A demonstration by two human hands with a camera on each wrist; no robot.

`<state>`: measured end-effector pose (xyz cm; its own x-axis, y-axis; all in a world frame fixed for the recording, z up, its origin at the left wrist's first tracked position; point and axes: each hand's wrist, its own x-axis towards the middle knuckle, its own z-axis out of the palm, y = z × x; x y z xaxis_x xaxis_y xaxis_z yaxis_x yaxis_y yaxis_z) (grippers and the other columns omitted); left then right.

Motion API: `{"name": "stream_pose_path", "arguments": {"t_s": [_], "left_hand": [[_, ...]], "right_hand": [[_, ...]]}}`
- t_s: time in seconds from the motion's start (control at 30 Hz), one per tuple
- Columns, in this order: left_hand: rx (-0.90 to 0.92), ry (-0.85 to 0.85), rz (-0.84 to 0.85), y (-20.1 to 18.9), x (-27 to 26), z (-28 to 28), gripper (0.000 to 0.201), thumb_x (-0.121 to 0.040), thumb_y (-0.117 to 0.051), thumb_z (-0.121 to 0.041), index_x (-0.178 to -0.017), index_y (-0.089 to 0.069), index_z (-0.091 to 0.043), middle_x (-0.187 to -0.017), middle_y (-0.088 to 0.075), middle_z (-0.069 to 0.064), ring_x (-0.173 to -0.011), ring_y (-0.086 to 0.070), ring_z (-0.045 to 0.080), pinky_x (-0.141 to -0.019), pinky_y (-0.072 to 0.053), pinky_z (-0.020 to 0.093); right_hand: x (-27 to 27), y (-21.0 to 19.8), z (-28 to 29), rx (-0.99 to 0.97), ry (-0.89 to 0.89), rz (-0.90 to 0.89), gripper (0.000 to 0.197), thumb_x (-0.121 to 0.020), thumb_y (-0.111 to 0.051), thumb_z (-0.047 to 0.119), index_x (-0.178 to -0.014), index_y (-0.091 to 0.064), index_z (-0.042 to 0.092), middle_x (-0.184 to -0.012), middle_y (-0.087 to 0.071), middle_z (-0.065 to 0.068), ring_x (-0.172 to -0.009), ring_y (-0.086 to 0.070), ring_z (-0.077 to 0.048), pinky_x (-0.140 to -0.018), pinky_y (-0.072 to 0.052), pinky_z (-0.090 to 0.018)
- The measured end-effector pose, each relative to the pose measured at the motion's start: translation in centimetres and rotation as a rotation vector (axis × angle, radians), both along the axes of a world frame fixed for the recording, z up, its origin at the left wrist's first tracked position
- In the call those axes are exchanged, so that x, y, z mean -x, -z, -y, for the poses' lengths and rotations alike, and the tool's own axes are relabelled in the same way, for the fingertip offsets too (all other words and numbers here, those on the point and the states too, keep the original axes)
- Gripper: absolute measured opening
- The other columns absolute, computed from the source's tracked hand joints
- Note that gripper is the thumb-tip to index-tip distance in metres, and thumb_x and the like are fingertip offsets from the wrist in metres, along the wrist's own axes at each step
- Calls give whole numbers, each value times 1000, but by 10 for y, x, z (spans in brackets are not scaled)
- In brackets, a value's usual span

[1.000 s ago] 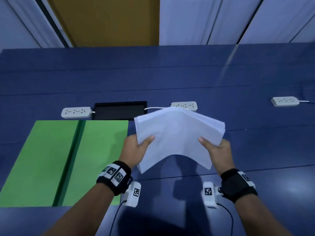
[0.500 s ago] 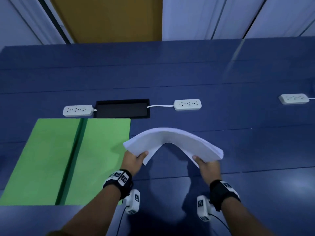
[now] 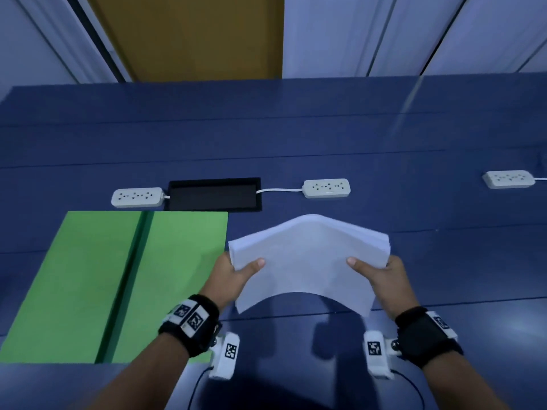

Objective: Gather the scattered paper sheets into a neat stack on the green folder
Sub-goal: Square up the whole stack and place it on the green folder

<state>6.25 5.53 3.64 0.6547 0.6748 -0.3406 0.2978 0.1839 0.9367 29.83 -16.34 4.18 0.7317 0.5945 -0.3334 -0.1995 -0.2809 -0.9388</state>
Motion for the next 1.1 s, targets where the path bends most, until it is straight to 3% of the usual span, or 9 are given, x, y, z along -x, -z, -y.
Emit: {"name": "stream_pose_path", "arguments": {"t_s": [0.17,0.3,0.4,0.47,0.63,0.73,0.83,0.97,1.1], "left_hand": [[-259,-35,180,-39,10,1,20,-91,-79,-13,-111,-79,-14,-104,-80,3,-92,-73,10,-84,-58,25],[-252,-91,72,-9,8,8,15,-81,-88,-21,-93,-79,-19,-75,-68,-8,-62,-54,8,-61,-48,27],[-107,-199,-66,36,1,11,23,-78,-89,-29,-97,-76,-25,-91,-76,-15,-81,-73,8,-82,-60,41],[-142,-234,-82,41,-6,4,15,-86,-84,-21,-93,-74,-29,-94,-77,-14,-97,-76,15,-91,-61,44],[-256,-224,153,8,0,10,22,-91,-77,-11,-113,-76,-18,-107,-80,-6,-102,-73,4,-89,-56,16],[-171,-174,-60,49,5,17,38,-83,-84,-39,-111,-75,-16,-107,-79,-3,-101,-74,13,-90,-58,27],[-265,22,-361,85,3,17,57,-74,-65,-69,-85,-74,-13,-82,-77,6,-79,-71,29,-65,-52,32],[-336,-4,-323,81,-9,1,29,-97,-70,-38,-106,-79,-12,-100,-79,-2,-89,-74,19,-76,-54,27],[-379,-29,-200,58,-10,-13,39,-90,-59,-61,-95,-75,-26,-85,-79,-4,-76,-76,15,-76,-64,42]], "right_hand": [[1,-52,11,-306,25,160,30,-90,-73,-9,-116,-77,4,-114,-80,-9,-104,-75,-18,-86,-59,-25],[10,-13,7,-182,87,152,25,-87,-79,-3,-108,-80,11,-106,-81,-4,-102,-77,-24,-89,-61,-30],[27,39,-1,22,132,16,18,-88,-80,1,-100,-80,15,-101,-82,-1,-109,-75,-35,-100,-59,-46],[31,40,-10,-11,148,42,15,-94,-76,4,-103,-80,16,-104,-82,1,-109,-75,-29,-101,-58,-46],[21,4,5,-159,222,143,9,-95,-77,13,-103,-80,11,-112,-75,-16,-92,-71,-10,-86,-58,-26],[26,40,11,17,170,118,15,-88,-85,21,-102,-80,22,-102,-82,6,-96,-76,-9,-95,-61,-37],[26,100,22,190,147,32,40,-74,-92,46,-104,-77,26,-104,-81,7,-103,-74,-19,-103,-56,-48],[19,107,22,332,107,31,7,-90,-83,17,-88,-77,13,-89,-80,-8,-84,-74,-29,-81,-62,-47],[49,105,25,189,158,-331,7,-96,-74,8,-95,-70,3,-81,-72,-12,-56,-58,-20,-52,-50,-35]]}}
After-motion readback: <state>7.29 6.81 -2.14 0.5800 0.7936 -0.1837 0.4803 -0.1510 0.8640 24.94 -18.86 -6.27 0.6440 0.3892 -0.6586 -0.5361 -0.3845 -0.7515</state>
